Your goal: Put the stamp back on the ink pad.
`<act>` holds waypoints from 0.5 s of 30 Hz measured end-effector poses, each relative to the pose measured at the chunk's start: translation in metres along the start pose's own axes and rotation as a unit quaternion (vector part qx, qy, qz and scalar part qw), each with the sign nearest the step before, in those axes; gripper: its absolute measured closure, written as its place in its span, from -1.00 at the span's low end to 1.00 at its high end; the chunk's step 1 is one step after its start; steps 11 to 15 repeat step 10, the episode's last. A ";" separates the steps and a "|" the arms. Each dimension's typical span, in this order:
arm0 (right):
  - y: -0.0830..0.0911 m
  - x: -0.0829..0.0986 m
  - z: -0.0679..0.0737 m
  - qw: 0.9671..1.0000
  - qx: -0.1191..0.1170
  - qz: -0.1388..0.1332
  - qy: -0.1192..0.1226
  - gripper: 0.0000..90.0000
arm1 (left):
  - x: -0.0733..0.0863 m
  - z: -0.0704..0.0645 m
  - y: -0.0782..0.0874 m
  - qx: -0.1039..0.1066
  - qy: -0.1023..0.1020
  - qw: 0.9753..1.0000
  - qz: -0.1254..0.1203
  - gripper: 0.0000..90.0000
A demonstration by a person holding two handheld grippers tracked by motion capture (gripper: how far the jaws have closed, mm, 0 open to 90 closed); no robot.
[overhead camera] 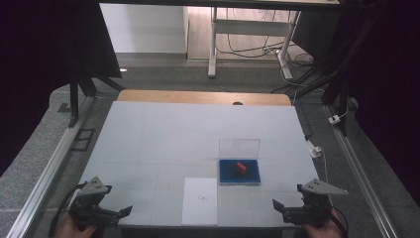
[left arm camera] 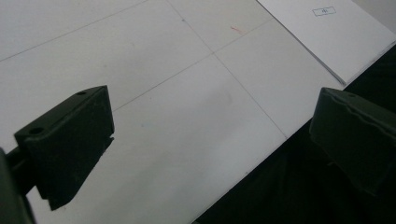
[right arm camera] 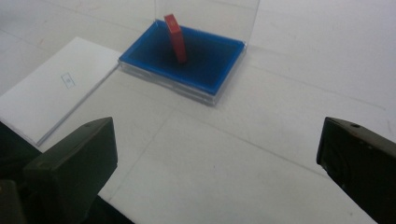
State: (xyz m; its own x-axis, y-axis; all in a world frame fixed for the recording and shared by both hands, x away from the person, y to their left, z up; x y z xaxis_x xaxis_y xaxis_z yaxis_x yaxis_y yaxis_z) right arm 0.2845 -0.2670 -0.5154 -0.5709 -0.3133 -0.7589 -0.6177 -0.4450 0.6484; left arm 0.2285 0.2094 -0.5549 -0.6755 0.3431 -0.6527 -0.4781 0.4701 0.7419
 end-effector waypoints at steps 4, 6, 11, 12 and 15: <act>0.000 0.005 -0.002 1.000 0.008 0.011 0.000 -1.00 | 0.000 0.000 0.000 -0.001 -0.001 1.000 0.001 -0.99; 0.000 0.006 -0.003 1.000 0.009 0.016 -0.002 -1.00 | 0.000 0.000 0.000 -0.001 -0.001 1.000 0.001 -0.99; 0.000 0.007 -0.004 1.000 0.010 0.018 -0.003 -1.00 | -0.001 0.000 -0.001 0.000 0.000 1.000 0.000 -0.99; 0.000 0.007 -0.004 1.000 0.010 0.018 -0.003 -1.00 | -0.001 0.000 -0.001 0.000 0.000 1.000 0.000 -0.99; 0.000 0.007 -0.004 1.000 0.010 0.018 -0.003 -1.00 | -0.001 0.000 -0.001 0.000 0.000 1.000 0.000 -0.99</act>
Point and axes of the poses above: each handheld gripper's, and its own axes: y roughly backward along the jaws, x roughly out of its underside, z roughly to its left, the point moved 10 cm from there along -y, roughly forward along the jaws
